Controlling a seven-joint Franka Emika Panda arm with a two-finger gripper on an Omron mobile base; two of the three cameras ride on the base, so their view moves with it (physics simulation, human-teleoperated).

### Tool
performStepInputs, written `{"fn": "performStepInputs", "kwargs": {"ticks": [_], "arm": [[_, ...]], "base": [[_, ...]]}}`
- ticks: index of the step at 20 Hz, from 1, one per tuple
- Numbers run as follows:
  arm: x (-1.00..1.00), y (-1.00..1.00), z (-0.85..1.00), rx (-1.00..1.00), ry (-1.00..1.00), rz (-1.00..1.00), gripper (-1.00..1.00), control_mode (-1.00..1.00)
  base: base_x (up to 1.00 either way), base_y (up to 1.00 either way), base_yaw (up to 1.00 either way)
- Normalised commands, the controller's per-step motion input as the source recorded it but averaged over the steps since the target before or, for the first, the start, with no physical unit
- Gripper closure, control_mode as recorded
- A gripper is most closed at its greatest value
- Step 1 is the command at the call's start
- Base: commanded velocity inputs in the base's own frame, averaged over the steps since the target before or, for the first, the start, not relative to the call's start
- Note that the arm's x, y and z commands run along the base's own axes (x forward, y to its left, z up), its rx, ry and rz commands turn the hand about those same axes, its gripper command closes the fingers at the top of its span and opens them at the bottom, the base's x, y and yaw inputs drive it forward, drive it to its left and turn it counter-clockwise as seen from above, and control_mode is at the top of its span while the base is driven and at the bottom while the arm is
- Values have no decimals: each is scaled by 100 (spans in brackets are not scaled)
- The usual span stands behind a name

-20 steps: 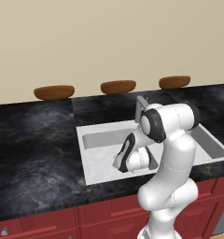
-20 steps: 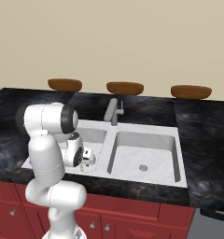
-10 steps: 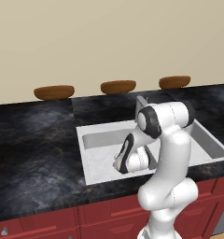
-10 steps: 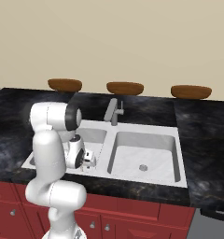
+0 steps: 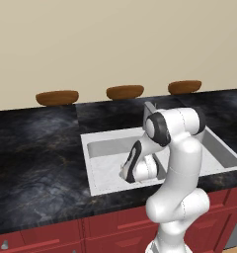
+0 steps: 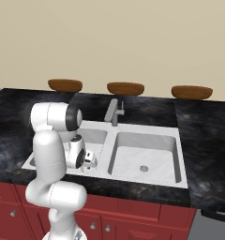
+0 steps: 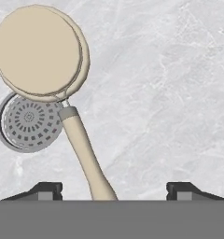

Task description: Pick up the bar soap and dish brush from the sink, and place them back in the cabinet, and close the cabinet door.

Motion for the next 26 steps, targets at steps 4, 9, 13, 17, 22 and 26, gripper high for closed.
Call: {"fn": "performStepInputs", "kwargs": {"ticks": [4,9,13,17,22,26], "arm": [[0,0,0,0,0,0,100,-100],[0,0,0,0,0,0,100,-100],[0,-1,13,0,0,0,100,-100],[0,0,44,0,-1,0,100,-100],[0,0,69,0,-2,0,100,-100],[0,0,63,0,-1,0,100,-100]], "base": [[0,0,0],[0,0,0],[0,0,0],[0,0,0],[0,0,0],[0,0,0]]}}
